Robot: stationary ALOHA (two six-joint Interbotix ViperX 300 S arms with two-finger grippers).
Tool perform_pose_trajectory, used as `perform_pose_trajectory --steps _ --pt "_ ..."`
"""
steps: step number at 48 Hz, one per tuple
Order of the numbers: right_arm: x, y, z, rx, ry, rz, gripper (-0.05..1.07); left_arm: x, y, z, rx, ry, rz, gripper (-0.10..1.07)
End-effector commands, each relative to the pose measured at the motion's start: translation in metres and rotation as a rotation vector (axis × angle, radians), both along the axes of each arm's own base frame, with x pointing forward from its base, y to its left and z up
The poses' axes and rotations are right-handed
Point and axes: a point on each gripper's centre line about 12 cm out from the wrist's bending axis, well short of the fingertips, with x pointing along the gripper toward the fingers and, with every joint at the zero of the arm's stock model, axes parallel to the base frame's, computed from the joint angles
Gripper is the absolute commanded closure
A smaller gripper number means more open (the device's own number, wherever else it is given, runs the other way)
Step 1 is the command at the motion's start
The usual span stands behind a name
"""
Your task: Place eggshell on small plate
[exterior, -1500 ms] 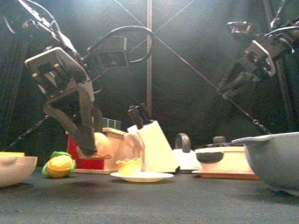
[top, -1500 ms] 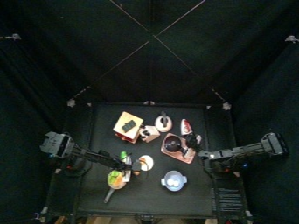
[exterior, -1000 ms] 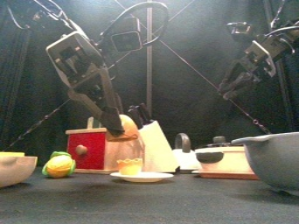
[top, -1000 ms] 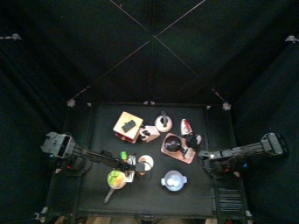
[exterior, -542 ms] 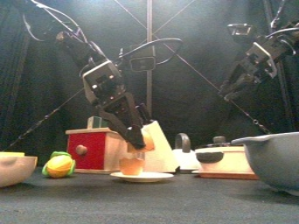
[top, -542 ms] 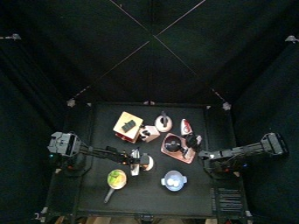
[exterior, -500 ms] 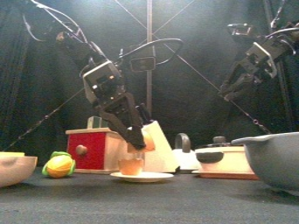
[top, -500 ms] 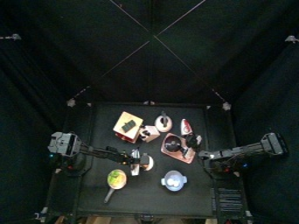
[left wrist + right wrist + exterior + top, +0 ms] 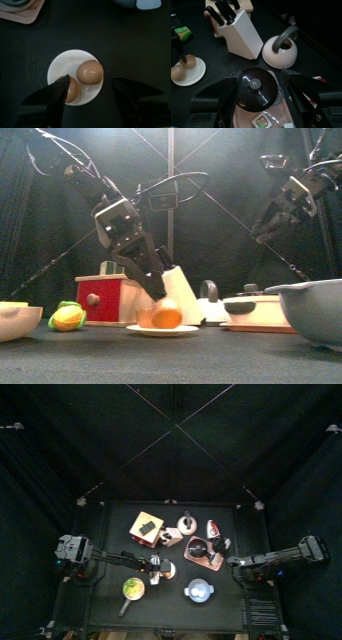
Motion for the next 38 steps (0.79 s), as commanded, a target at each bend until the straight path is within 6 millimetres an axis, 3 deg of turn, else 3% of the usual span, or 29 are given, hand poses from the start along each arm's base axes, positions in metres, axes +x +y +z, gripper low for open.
perform_pose_trajectory --steps 1,38 --pt "0.0013 0.0001 0.0041 -0.001 -0.013 0.001 0.08 0.0074 0.0006 0.0117 0.000 -0.040 -0.001 0.05" --pt "0.0008 0.0002 0.0029 0.006 -0.009 -0.002 0.08 0.0075 0.0006 0.0191 0.000 -0.058 -0.002 0.05"
